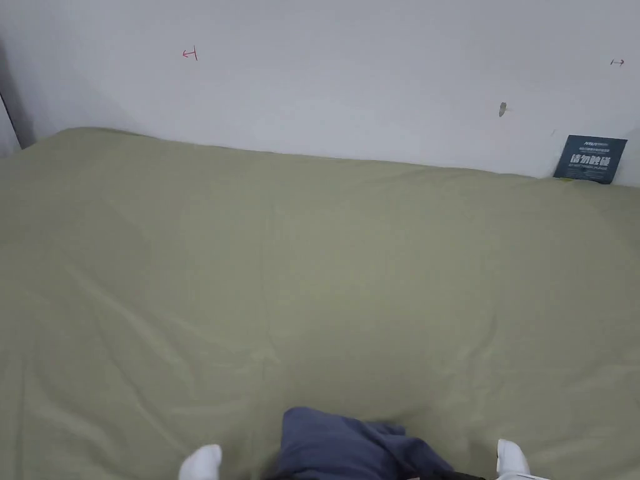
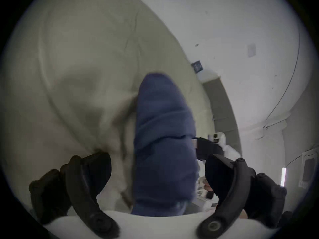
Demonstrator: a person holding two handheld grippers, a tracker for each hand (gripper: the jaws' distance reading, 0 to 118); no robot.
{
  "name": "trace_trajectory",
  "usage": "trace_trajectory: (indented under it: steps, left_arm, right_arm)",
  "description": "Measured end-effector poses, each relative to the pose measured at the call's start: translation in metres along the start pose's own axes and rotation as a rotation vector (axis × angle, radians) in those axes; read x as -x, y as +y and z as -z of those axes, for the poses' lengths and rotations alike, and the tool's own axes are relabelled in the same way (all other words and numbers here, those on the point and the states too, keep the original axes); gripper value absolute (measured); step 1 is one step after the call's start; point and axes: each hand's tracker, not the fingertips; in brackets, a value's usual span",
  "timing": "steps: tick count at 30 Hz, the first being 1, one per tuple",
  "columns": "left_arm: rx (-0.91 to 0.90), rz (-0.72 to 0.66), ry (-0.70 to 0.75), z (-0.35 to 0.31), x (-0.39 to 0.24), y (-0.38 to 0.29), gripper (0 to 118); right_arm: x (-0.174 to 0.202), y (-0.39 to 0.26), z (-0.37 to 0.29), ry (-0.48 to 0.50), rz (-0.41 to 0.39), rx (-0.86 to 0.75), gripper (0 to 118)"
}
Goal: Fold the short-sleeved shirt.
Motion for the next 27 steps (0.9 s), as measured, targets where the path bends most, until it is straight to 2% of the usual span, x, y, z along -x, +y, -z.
trace_trajectory:
  steps: [1,2,3,4,5,6,8,11,12,15,19,24,27]
  left_arm:
    - [0.029,0.001,0.021,0.006,-0.002,-0.006,112]
    - [-0.078,0.071,0.007,0.003,-0.01,-0.009,112]
    - [-0.111,0.108,-0.031,0.002,-0.016,-0.007,107]
    - [-0.071,0.076,-0.057,0.004,-0.02,-0.01,93]
    - [-0.02,0.014,-0.116,0.007,-0.021,-0.011,56]
    - [-0.025,0.018,-0.028,0.009,-0.024,-0.014,19]
    - [-0.038,0.075,-0.042,0.011,-0.021,-0.018,19]
    - [-0.042,-0.045,-0.128,0.001,-0.004,-0.013,19]
    - [-0.056,-0.046,-0.125,-0.004,-0.003,-0.011,19]
    - [-0.073,0.027,-0.094,-0.021,-0.005,0.004,19]
    - [-0.083,0.135,-0.059,-0.058,-0.012,0.042,19]
    - [-0.114,0.238,0.016,-0.131,-0.001,0.1,19]
    - [-0.107,0.251,0.066,-0.183,0.025,0.128,19]
  right_arm:
    - [-0.001,-0.001,0.0,0.001,-0.002,-0.003,1]
    - [-0.001,-0.001,0.001,0.002,-0.004,-0.003,1]
    - [-0.001,-0.002,0.0,0.003,-0.005,-0.007,1]
    - [-0.001,-0.002,0.0,0.004,-0.003,-0.013,1]
    - [-0.001,-0.003,0.0,0.006,0.001,-0.015,1]
    - [0.0,-0.004,0.0,0.003,-0.004,-0.019,1]
    - [0.004,-0.005,-0.001,-0.002,-0.017,-0.029,1]
    - [0.01,-0.007,-0.003,-0.003,-0.059,-0.037,1]
    - [0.014,-0.008,-0.004,0.008,-0.076,-0.043,1]
    - [0.029,-0.009,-0.009,0.034,-0.137,-0.073,1]
    - [0.049,-0.008,-0.017,0.087,-0.17,-0.124,1]
    - [0.078,-0.013,-0.022,0.109,-0.236,-0.144,1]
    - [0.087,-0.018,-0.021,0.114,-0.247,-0.139,1]
